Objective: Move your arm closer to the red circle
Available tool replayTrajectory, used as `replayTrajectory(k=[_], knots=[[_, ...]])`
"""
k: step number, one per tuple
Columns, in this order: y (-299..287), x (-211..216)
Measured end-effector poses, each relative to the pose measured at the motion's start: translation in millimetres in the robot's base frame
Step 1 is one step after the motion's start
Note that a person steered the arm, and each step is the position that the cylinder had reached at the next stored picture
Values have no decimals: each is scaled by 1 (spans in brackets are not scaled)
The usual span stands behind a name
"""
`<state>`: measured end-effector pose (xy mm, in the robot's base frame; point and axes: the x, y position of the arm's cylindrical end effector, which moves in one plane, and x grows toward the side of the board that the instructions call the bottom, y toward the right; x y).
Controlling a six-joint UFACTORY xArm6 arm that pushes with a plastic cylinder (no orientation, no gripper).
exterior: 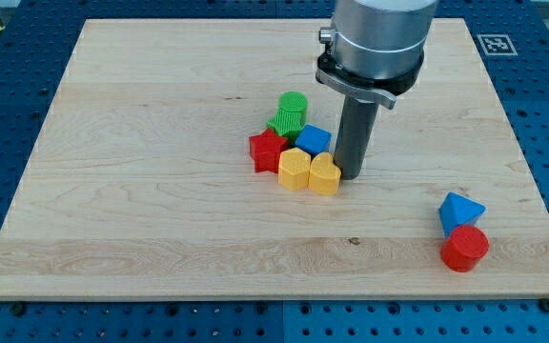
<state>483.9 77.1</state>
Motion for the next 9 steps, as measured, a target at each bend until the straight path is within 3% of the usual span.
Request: replayTrajectory(k=[2, 4, 5, 9], knots=[[24, 8], [17, 60], [17, 66], [61, 46]])
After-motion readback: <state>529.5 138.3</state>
